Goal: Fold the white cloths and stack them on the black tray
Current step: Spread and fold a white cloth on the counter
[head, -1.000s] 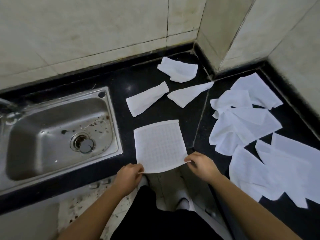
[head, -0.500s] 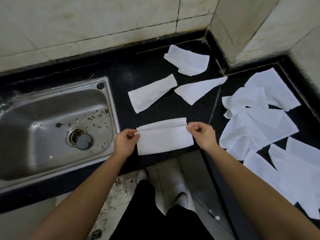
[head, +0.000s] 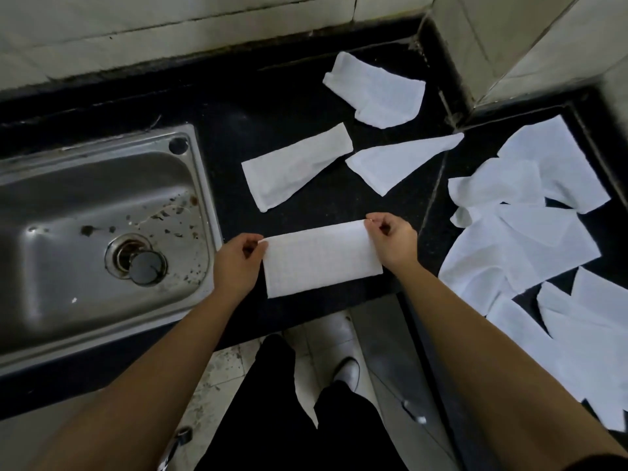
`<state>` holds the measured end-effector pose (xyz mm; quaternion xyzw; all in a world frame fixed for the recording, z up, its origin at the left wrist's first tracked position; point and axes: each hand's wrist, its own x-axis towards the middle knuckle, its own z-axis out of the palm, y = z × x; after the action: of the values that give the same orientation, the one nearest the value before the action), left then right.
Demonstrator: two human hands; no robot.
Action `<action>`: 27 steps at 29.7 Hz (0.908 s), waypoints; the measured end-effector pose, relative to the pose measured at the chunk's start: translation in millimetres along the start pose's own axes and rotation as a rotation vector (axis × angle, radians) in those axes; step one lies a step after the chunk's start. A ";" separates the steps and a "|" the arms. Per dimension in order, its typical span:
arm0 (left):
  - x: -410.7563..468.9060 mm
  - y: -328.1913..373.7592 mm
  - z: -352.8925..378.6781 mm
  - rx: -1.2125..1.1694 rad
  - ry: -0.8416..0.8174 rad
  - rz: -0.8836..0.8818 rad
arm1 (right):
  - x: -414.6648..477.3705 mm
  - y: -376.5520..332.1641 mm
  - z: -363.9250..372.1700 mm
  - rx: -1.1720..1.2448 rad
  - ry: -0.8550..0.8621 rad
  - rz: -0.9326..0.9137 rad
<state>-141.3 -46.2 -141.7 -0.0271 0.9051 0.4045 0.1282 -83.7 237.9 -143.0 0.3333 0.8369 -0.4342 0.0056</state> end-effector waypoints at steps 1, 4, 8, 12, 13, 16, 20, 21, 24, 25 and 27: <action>0.9 -2.3 1.1 0.022 0.004 0.006 | 0.0 1.0 1.5 -0.028 0.008 -0.007; -0.1 -6.3 4.4 0.124 0.010 0.048 | -2.9 -0.5 4.7 -0.176 0.008 -0.064; -11.7 -3.0 3.4 0.266 0.060 0.165 | -16.7 1.0 1.9 -0.405 0.066 -0.326; -23.4 -2.0 8.9 0.589 -0.047 0.541 | -34.9 9.1 3.6 -0.746 -0.041 -0.762; -24.6 -2.2 11.3 0.670 -0.132 0.591 | -38.1 10.3 6.5 -0.818 -0.142 -0.760; -23.5 -13.5 14.1 0.863 -0.304 0.650 | -37.7 15.0 13.1 -0.943 -0.272 -0.645; -18.1 -26.3 11.3 0.927 -0.350 0.606 | -30.1 19.4 12.2 -0.969 -0.299 -0.526; -17.8 -26.6 11.8 0.933 -0.353 0.607 | -30.1 20.1 12.3 -0.975 -0.293 -0.530; -19.6 -28.3 13.3 0.916 -0.357 0.611 | -29.6 20.4 14.5 -0.979 -0.294 -0.551; -20.1 -28.6 12.8 0.908 -0.358 0.604 | -29.9 20.2 14.7 -0.969 -0.296 -0.552; -20.1 -26.3 10.6 0.905 -0.382 0.595 | -35.4 20.9 11.1 -0.908 -0.276 -0.518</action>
<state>-115.6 -57.1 -162.4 0.3598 0.9175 -0.0068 0.1692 -47.4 218.6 -154.4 0.0199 0.9866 -0.0556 0.1520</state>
